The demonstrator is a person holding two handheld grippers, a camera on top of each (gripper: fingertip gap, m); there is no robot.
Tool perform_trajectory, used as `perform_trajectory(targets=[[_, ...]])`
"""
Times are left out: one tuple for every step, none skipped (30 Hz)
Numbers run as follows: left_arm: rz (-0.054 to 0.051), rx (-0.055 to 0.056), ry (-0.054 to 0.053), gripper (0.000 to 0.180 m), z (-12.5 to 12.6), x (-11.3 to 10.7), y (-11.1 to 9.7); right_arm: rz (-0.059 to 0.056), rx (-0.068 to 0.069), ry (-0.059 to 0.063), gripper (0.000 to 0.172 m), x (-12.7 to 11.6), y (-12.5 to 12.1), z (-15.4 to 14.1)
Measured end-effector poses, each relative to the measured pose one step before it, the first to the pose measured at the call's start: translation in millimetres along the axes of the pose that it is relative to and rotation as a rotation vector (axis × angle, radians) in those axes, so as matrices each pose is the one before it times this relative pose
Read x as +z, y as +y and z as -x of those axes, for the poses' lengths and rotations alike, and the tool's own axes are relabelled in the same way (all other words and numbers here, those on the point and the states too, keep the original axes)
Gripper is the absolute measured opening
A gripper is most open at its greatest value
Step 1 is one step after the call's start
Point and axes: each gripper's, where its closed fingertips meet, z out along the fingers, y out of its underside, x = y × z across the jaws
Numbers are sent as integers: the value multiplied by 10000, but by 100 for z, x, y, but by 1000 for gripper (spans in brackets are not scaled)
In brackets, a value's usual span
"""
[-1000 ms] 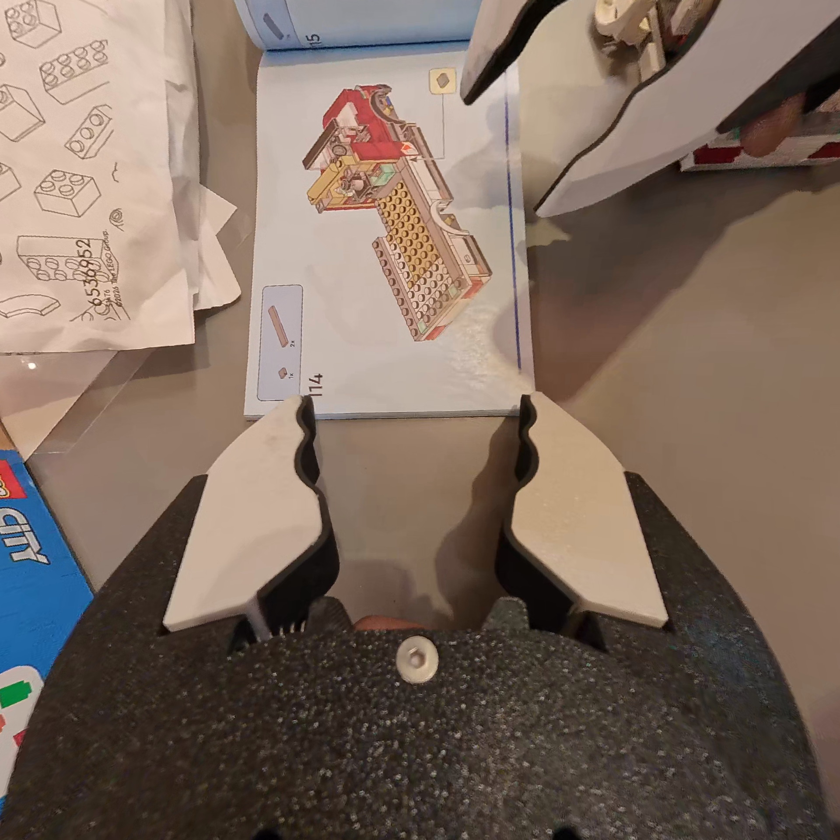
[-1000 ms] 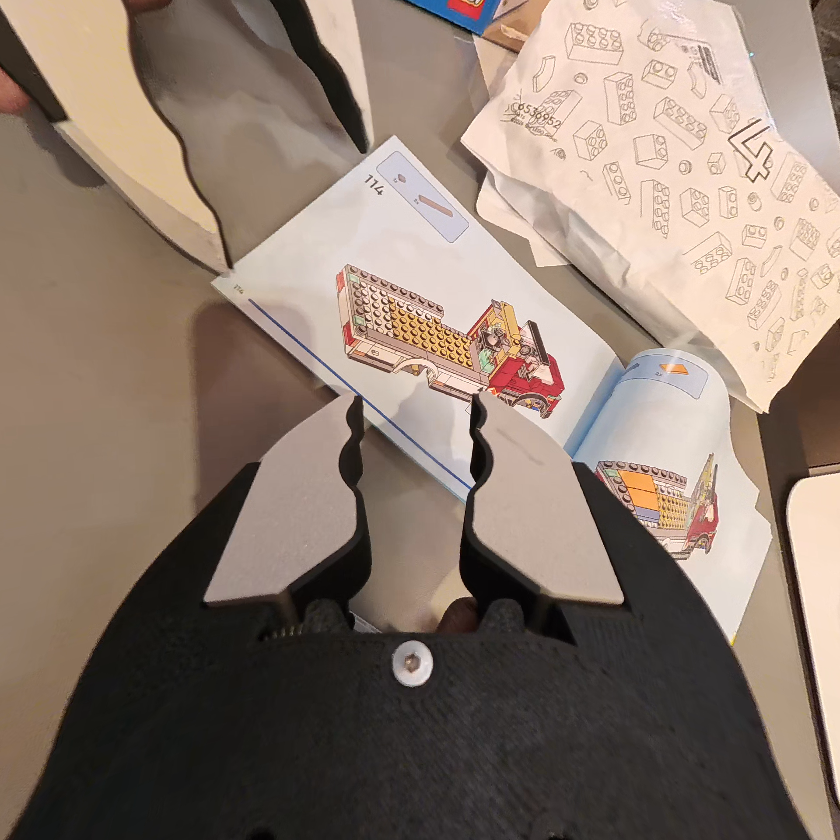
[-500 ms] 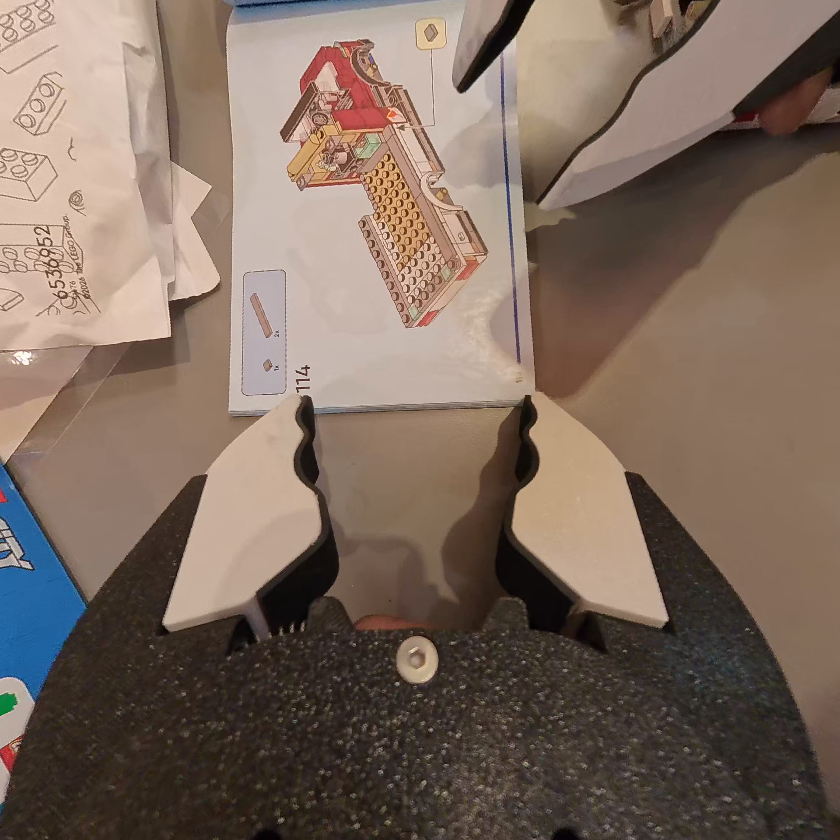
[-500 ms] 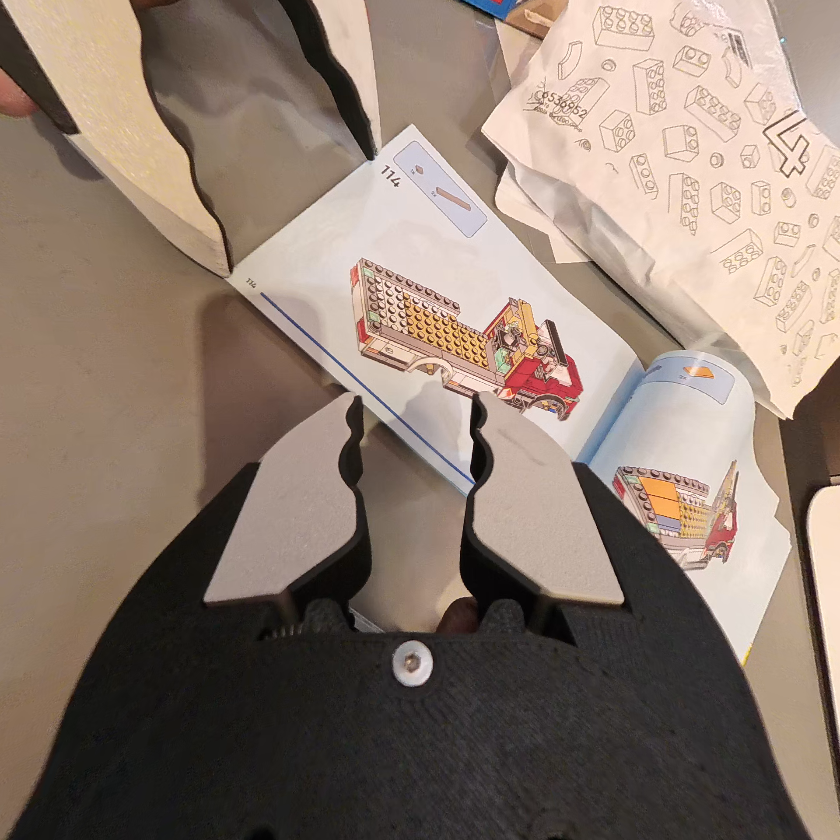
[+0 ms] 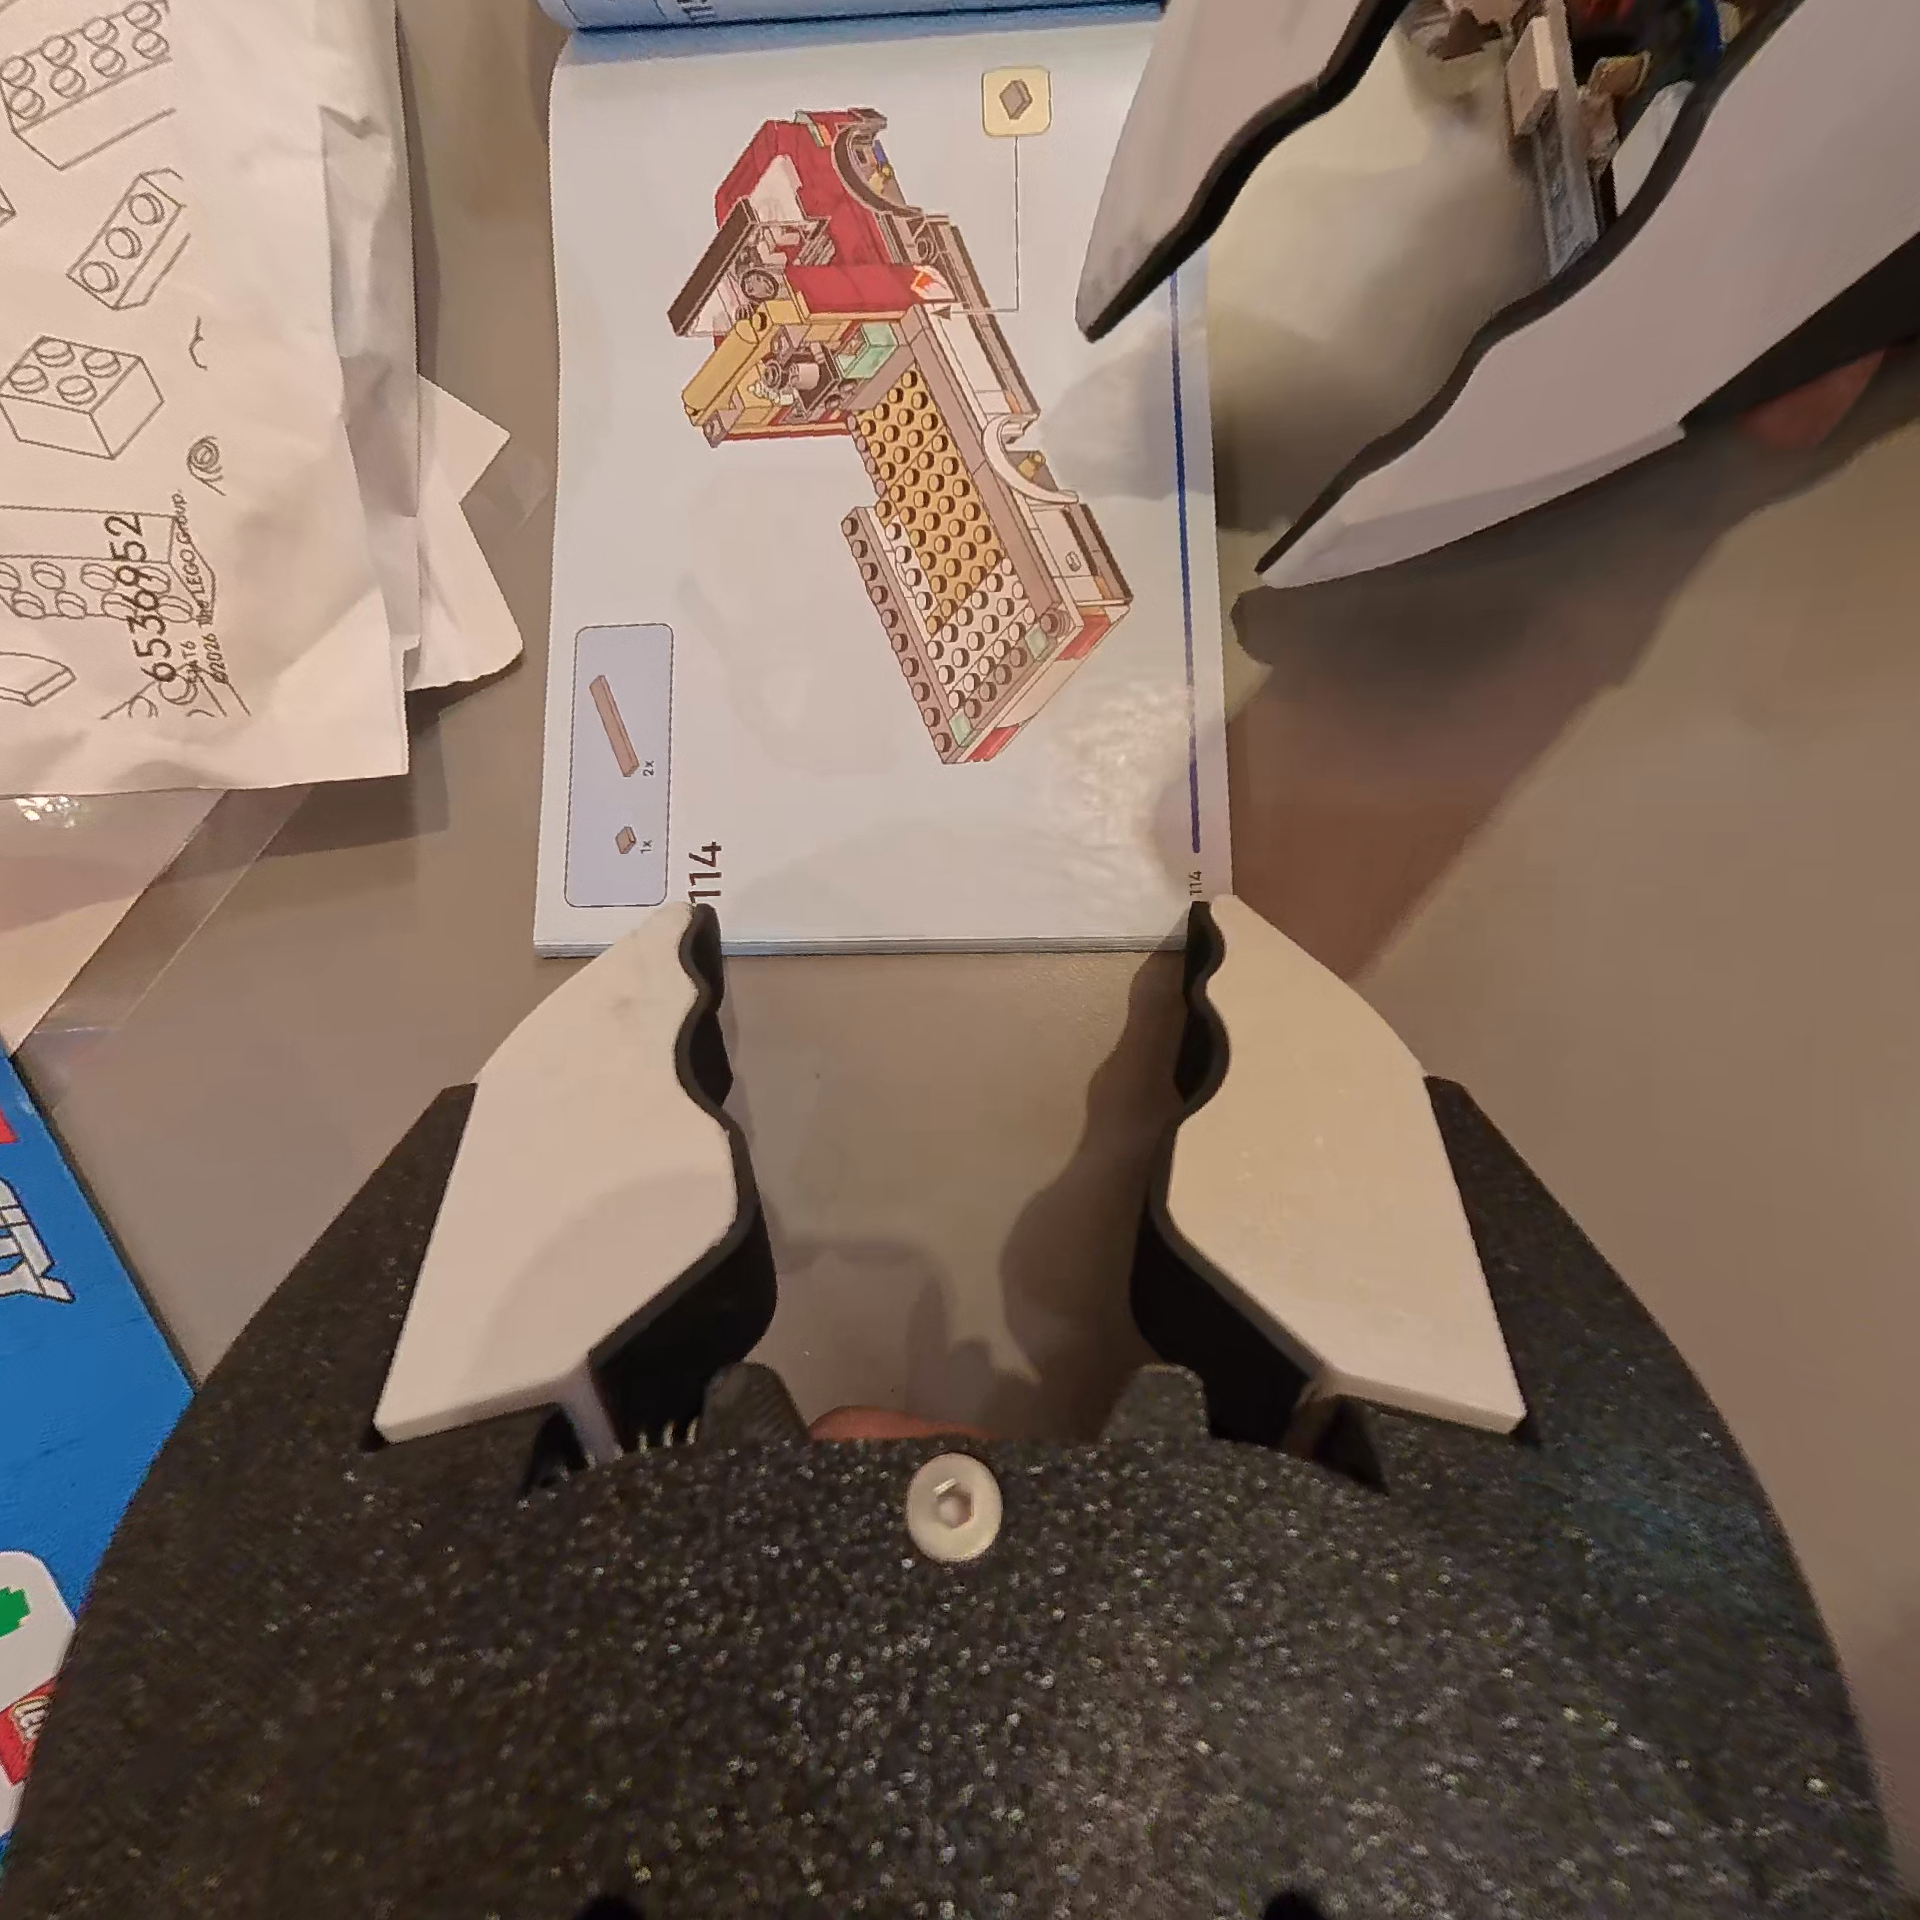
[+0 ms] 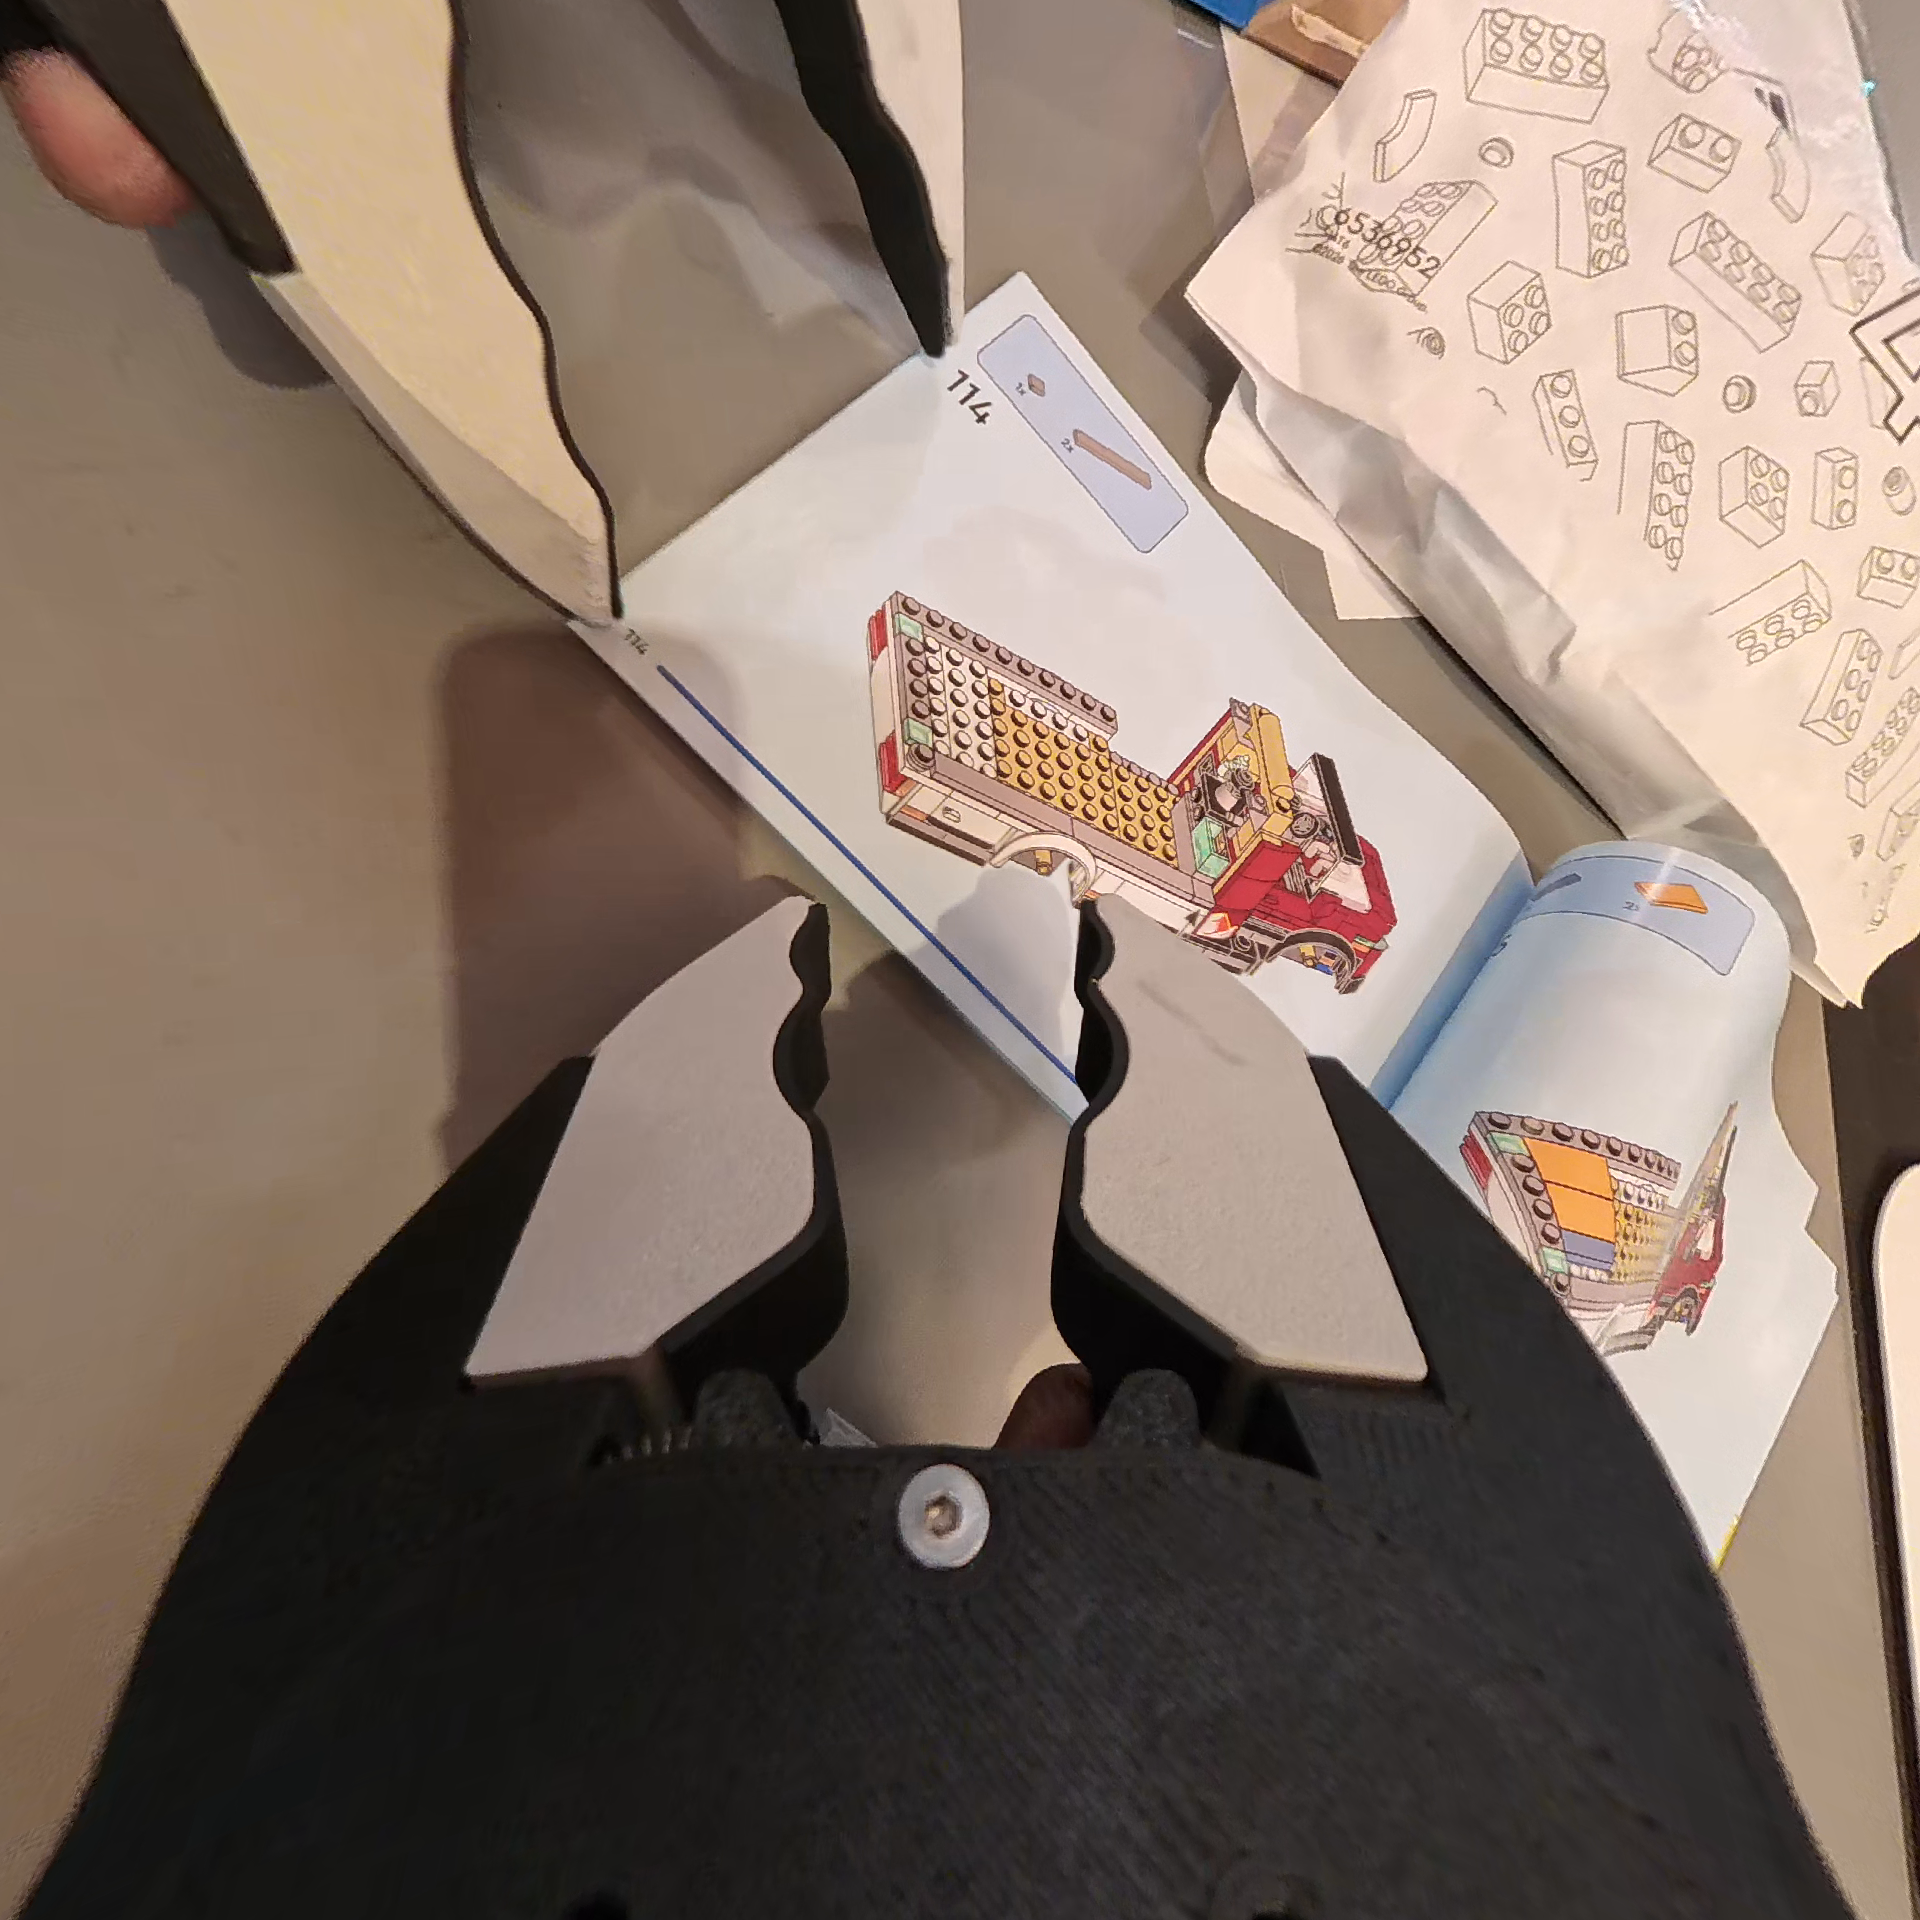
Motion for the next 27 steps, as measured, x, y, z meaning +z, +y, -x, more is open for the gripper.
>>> perform_trajectory(targets=[[-9,-18,-7,85,13,27,-36,24,-32,-4,46,45,18,50],[-7,-16,-15,85,24,26,-34,17,-21,-1,46,22,26,24],[-8,-12,-19,85,21,32,-41,6,-7,3,46,7,6,0],[-4,-12,-18,85,19,37,-30,-5,9,6,46,-16,1,-32],[-9,-15,-23,85,32,48,-45,-14,19,5,46,-14,-13,-41],[-3,-21,-14,85,14,50,-45,-16,19,4,46,-17,-29,-36],[-1,-19,-12,85,12,56,-36,-15,9,1,46,-13,-26,-24],[-12,-9,-19,85,21,41,-54,-10,-1,-2,46,10,-20,7],[-11,-8,-14,85,7,41,-38,-5,-6,-7,46,22,-2,17],[-4,-16,-7,85,11,31,-38,-3,-7,-10,47,34,-8,35],[-7,-15,-12,85,11,25,-33,-5,-5,-12,47,63,-17,50],[-6,-15,-11,85,8,38,-32,-2,-6,-14,48,61,-13,51],[-4,-10,-12,85,2,28,-35,6,-18,-3,48,89,-23,51],[-4,-8,-2,85,3,17,-22,12,-36,2,49,100,-36,66],[2,-16,7,85,0,1,1,14,-49,-4,50,114,-60,75],[3,-25,7,86,13,4,14,15,-66,-17,51,131,-71,124],[4,-18,6,86,9,1,3,5,-84,-24,52,130,-97,159],[-2,-3,3,86,-6,9,4,-25,-75,-8,52,108,-151,116],[-2,-2,2,86,6,3,-3,-22,-44,8,52,76,-143,52],[1,-11,7,86,-5,-6,8,7,-21,17,52,76,-116,-4],[2,-15,10,86,-4,9,7,15,-11,38,52,87,-82,-73],[-1,-10,7,86,-6,2,-2,15,-3,53,52,83,-63,-112],[0,-8,-6,85,24,-4,5,10,2,17,52,64,-62,-55],[-5,-13,-13,85,40,-5,5,11,2,-5,52,29,-33,-23],[-2,-19,-11,85,43,-6,8,9,3,13,52,16,-1,-44],[-2,-10,0,85,13,-3,-12,-10,18,6,53,-23,-3,-36],[-5,9,-5,85,3,-13,-18,-22,36,-14,53,-34,6,-23]])
